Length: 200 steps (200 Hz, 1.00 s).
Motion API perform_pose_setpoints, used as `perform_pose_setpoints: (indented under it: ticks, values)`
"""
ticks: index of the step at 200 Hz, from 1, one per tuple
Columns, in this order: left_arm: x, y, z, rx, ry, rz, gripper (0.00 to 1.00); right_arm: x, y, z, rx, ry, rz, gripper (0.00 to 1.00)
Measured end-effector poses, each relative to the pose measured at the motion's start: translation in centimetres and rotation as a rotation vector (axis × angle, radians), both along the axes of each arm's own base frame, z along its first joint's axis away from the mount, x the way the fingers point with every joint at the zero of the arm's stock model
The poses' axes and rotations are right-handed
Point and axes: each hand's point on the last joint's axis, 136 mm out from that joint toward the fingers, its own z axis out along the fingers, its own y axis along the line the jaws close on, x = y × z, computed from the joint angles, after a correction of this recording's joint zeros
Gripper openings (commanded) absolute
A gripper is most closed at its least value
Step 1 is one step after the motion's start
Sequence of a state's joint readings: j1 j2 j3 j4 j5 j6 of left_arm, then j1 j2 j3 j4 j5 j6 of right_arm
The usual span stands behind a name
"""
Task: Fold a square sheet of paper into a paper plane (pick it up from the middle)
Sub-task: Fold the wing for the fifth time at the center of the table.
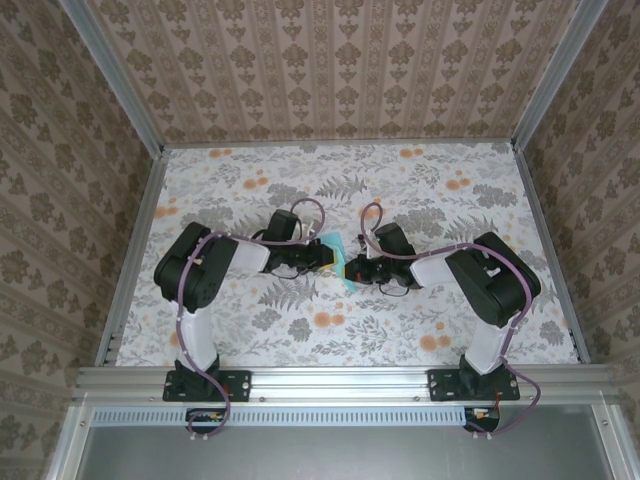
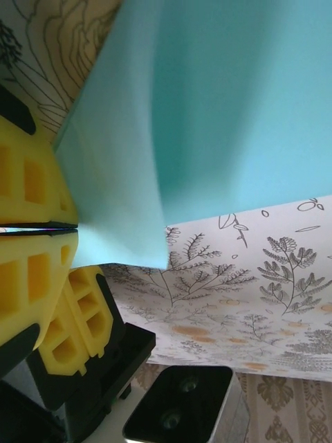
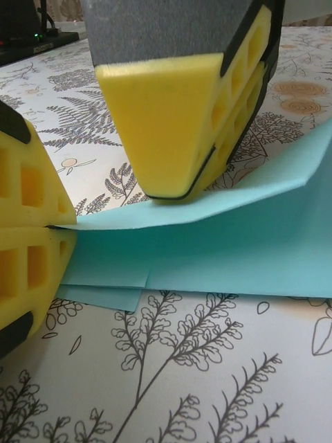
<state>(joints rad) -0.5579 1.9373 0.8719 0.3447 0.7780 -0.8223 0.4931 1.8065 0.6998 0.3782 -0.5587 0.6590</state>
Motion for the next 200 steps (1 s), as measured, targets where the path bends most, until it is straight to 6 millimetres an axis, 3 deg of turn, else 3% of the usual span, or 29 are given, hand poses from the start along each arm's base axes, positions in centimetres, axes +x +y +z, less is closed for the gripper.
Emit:
perform_pose_setpoints:
  ticks: [66,170,200]
  values:
    - [0.0,-0.1,-0.7,0.078,0.013,-0.019,0.09,-0.1,0.2,0.2,-0.002,0.029,0.011,0.14]
    - [-0.1,0.0,-0.8,0.086,0.015,-0.024,0.09,-1.4,-0.1,0.5,-0.002,0.088,0.026,0.08]
    - [-0.1,0.0,-0.8,0.086,0.015,-0.024,0.09,-1.7,-0.3,0.1,-0.013,0.107,0.028,0.12]
